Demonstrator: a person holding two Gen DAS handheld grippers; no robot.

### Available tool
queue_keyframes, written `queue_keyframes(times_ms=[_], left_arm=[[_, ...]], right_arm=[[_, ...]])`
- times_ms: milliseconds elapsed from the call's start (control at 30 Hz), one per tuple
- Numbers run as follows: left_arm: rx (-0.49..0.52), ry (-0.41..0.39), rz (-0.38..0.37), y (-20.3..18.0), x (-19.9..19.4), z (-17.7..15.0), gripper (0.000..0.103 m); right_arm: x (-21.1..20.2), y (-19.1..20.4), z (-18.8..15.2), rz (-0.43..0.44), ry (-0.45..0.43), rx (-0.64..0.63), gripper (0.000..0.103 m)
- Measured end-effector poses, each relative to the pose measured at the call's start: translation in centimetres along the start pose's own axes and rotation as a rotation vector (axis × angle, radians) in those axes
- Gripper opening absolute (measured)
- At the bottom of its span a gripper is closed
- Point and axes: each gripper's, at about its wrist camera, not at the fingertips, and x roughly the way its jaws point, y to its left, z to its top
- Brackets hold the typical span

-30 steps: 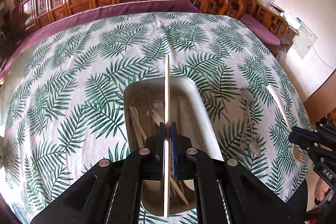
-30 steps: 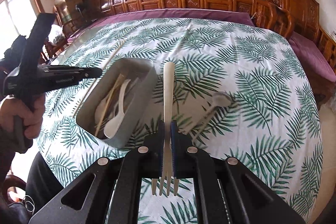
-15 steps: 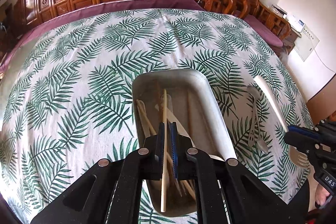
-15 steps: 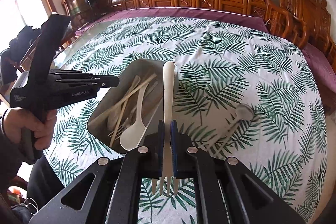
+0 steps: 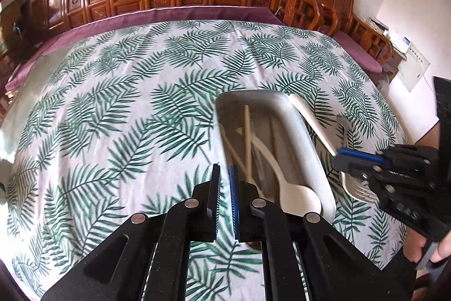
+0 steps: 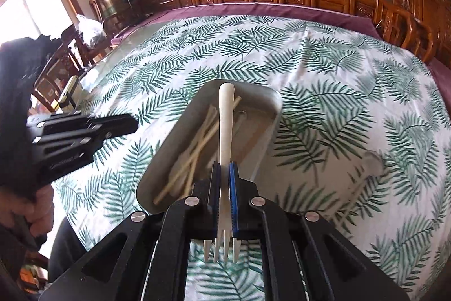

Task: Organize utensils
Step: 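Lower the chopstick into the grey tray and open the left gripper, then lower the white fork into the grey tray and open the right gripper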

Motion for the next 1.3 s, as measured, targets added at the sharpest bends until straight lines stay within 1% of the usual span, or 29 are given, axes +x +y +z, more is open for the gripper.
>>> queue_keyframes(times_ms=[100, 367, 600, 700, 833, 1067, 1100, 1133, 1200, 1267, 1300], left_arm=[[-0.007, -0.014, 0.009, 0.8, -1.1, -0.4, 0.006], [-0.023, -0.036, 0.027, 2.2, -2.6, -1.0, 0.006], [-0.026, -0.041, 0.035, 2.7, -3.2, -1.5, 0.006], [-0.026, -0.042, 0.037, 2.8, -3.4, -1.6, 0.006], [-0.017, -0.042, 0.041, 2.6, -3.5, -1.6, 0.006], [0.003, -0.044, 0.031, 1.5, -3.6, -1.6, 0.006], [0.006, -0.044, 0.028, 1.3, -3.6, -1.6, 0.01], [0.009, -0.046, 0.026, 1.1, -3.6, -1.6, 0.017], [0.018, -0.052, 0.021, 0.6, -3.7, -1.5, 0.021], [0.029, -0.053, 0.015, -0.1, -3.6, -1.4, 0.022], [0.031, -0.054, 0.009, -0.5, -3.5, -1.3, 0.024]], right_arm=[[1.2, 0.4, 0.7, 0.02, 0.005, 0.032, 0.008], [3.6, 1.4, 2.1, 0.038, 0.022, 0.075, 0.008], [4.7, 1.8, 2.6, 0.03, 0.028, 0.085, 0.008], [4.6, 2.2, 2.6, 0.015, 0.012, 0.063, 0.009], [4.4, 2.5, 2.7, 0.025, 0.004, 0.051, 0.009], [2.0, 1.7, 1.4, -0.002, -0.028, 0.014, 0.009], [1.5, 1.3, 1.1, -0.008, -0.032, 0.013, 0.009], [1.1, 0.9, 0.8, -0.013, -0.034, 0.013, 0.009], [0.2, 0.0, 0.0, -0.033, -0.04, 0.009, 0.009], [-0.9, -1.2, -0.9, -0.057, -0.044, 0.014, 0.009], [-1.6, -2.0, -1.5, -0.07, -0.046, 0.022, 0.009]])
